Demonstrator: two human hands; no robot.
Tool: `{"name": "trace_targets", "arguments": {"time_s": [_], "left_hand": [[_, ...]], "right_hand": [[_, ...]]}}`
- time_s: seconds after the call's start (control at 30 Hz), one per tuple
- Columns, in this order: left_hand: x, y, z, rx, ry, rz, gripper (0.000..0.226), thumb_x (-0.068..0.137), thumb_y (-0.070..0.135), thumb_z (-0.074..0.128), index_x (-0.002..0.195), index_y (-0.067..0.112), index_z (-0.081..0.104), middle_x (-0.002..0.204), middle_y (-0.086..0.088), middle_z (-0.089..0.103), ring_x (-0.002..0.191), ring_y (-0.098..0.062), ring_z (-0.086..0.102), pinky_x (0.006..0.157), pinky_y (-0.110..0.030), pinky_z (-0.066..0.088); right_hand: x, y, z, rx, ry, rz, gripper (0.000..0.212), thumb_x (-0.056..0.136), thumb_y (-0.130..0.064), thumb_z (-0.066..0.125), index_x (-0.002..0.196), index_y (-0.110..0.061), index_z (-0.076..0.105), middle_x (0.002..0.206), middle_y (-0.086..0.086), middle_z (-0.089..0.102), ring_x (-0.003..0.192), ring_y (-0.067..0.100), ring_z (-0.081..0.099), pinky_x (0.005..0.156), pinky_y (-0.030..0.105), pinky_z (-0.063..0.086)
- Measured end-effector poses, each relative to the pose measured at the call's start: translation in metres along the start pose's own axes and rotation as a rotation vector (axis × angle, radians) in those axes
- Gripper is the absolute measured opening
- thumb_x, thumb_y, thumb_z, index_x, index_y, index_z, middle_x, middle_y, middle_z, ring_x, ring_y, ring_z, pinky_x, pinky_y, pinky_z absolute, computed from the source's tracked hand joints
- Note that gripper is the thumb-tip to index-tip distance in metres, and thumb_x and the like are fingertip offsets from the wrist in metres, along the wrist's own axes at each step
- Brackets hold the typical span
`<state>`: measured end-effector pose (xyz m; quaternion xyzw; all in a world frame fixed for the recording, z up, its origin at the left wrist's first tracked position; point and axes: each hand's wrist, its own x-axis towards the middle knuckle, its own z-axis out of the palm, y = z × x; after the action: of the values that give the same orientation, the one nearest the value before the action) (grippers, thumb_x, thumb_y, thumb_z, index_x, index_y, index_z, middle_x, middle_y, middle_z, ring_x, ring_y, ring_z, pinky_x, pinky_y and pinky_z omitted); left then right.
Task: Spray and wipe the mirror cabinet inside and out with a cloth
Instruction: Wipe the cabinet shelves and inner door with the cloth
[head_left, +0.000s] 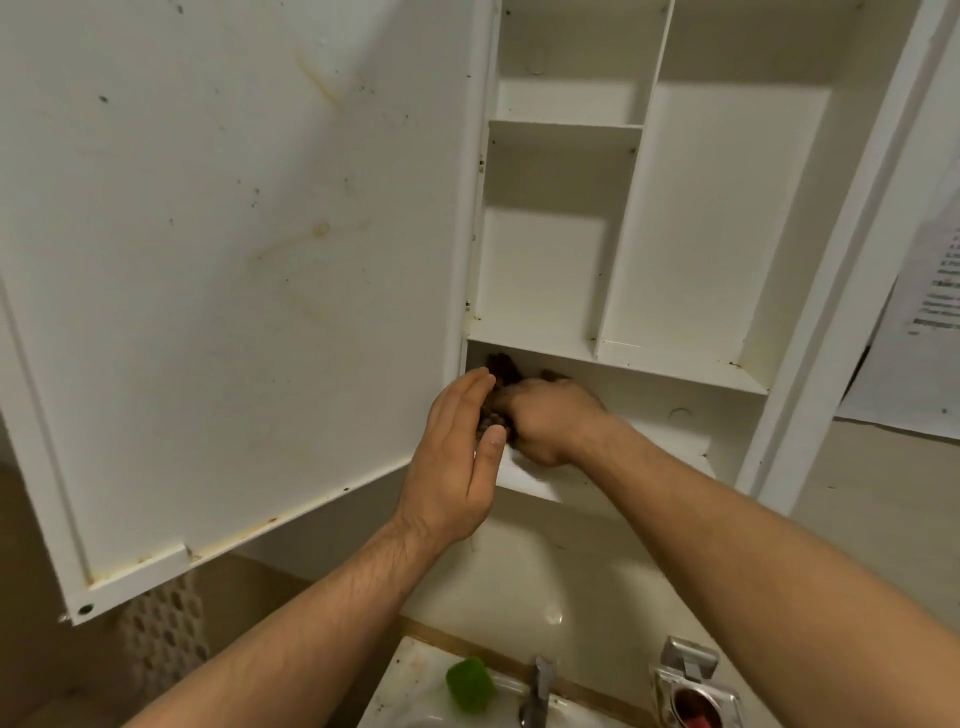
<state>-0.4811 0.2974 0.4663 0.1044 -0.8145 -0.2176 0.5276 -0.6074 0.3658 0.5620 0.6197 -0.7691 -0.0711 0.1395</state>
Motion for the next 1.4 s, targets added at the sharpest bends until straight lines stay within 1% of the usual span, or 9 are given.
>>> {"name": "trace_targets", "arguments": {"time_s": [0.13, 0.3, 0.53, 0.77, 0.87, 0.97, 1.1, 1.23, 1.4], "left_hand": [[-0.009, -0.007, -0.010, 0.046, -0.045, -0.018, 0.057, 0.107, 0.046, 0.031, 0.156, 0.018, 0.038, 0.162, 0.004, 0.038, 0.151, -0.009, 0.030, 0.121, -0.019, 0.023], [-0.008, 0.001, 0.000, 0.072, -0.095, -0.041, 0.052, 0.108, 0.038, 0.036, 0.155, 0.017, 0.040, 0.162, 0.004, 0.037, 0.150, -0.005, 0.028, 0.118, -0.013, 0.018], [-0.008, 0.021, 0.020, 0.012, -0.133, 0.018, 0.059, 0.106, 0.044, 0.030, 0.154, 0.012, 0.043, 0.161, -0.002, 0.040, 0.151, -0.011, 0.030, 0.123, -0.020, 0.021], [0.002, 0.021, 0.029, 0.043, -0.118, -0.025, 0.065, 0.104, 0.046, 0.029, 0.156, 0.009, 0.040, 0.163, -0.006, 0.038, 0.152, -0.017, 0.031, 0.125, -0.038, 0.028], [0.003, 0.023, 0.034, 0.090, -0.162, -0.029, 0.067, 0.104, 0.051, 0.025, 0.158, 0.012, 0.037, 0.167, -0.004, 0.030, 0.154, -0.017, 0.024, 0.124, -0.029, 0.020], [0.004, 0.027, 0.041, 0.137, -0.211, -0.031, 0.065, 0.106, 0.051, 0.025, 0.158, 0.014, 0.036, 0.170, -0.003, 0.024, 0.156, -0.018, 0.019, 0.123, -0.029, 0.018], [0.002, 0.026, 0.049, 0.186, -0.273, 0.006, 0.064, 0.106, 0.049, 0.025, 0.158, 0.014, 0.036, 0.171, -0.002, 0.019, 0.157, -0.018, 0.016, 0.125, -0.035, 0.023], [-0.004, 0.015, 0.056, 0.236, -0.331, 0.045, 0.069, 0.105, 0.054, 0.018, 0.160, 0.016, 0.034, 0.173, -0.001, 0.016, 0.159, -0.018, 0.012, 0.128, -0.038, 0.020], [-0.010, 0.013, 0.068, 0.180, -0.206, 0.088, 0.063, 0.107, 0.044, 0.025, 0.158, 0.010, 0.037, 0.164, -0.007, 0.039, 0.152, -0.022, 0.034, 0.123, -0.044, 0.031]], "right_hand": [[-0.051, 0.040, 0.001, -0.312, -0.072, 0.285, 0.022, 0.100, -0.043, 0.054, 0.096, -0.024, 0.063, 0.105, -0.004, 0.070, 0.097, 0.022, 0.066, 0.078, 0.035, 0.049], [-0.089, 0.069, 0.005, -0.347, -0.160, 0.531, 0.024, 0.102, -0.038, 0.051, 0.092, -0.020, 0.064, 0.083, -0.003, 0.059, 0.079, 0.020, 0.060, 0.069, 0.034, 0.052], [-0.035, 0.024, 0.010, 0.093, 0.116, 0.461, 0.024, 0.097, -0.029, 0.058, 0.113, -0.012, 0.064, 0.109, 0.010, 0.073, 0.099, 0.032, 0.069, 0.073, 0.034, 0.048], [-0.032, 0.006, 0.008, 0.323, -0.082, 0.043, 0.034, 0.106, -0.038, 0.038, 0.126, -0.025, 0.062, 0.143, -0.002, 0.058, 0.132, 0.023, 0.050, 0.106, 0.052, 0.044], [-0.058, 0.033, 0.003, 0.141, -0.190, 0.120, 0.048, 0.107, -0.046, 0.024, 0.151, -0.044, 0.043, 0.165, -0.009, 0.036, 0.153, 0.019, 0.029, 0.118, 0.052, 0.030], [-0.102, 0.059, -0.003, -0.181, -0.306, 0.309, 0.050, 0.107, -0.048, 0.023, 0.134, -0.030, 0.061, 0.136, 0.004, 0.065, 0.120, 0.028, 0.061, 0.106, 0.047, 0.047], [-0.119, 0.054, -0.008, -0.241, -0.332, 0.399, 0.037, 0.100, -0.026, 0.038, 0.119, -0.019, 0.068, 0.104, 0.002, 0.070, 0.092, 0.025, 0.066, 0.088, 0.043, 0.058], [-0.124, 0.026, 0.007, -0.244, -0.198, 0.440, 0.058, 0.093, -0.009, 0.041, 0.151, -0.015, 0.044, 0.121, 0.015, 0.065, 0.108, 0.032, 0.061, 0.079, 0.039, 0.053], [-0.135, -0.007, 0.032, -0.030, 0.001, 0.549, 0.047, 0.094, -0.011, 0.047, 0.141, -0.007, 0.048, 0.145, 0.021, 0.047, 0.133, 0.037, 0.044, 0.103, 0.046, 0.048]]}}
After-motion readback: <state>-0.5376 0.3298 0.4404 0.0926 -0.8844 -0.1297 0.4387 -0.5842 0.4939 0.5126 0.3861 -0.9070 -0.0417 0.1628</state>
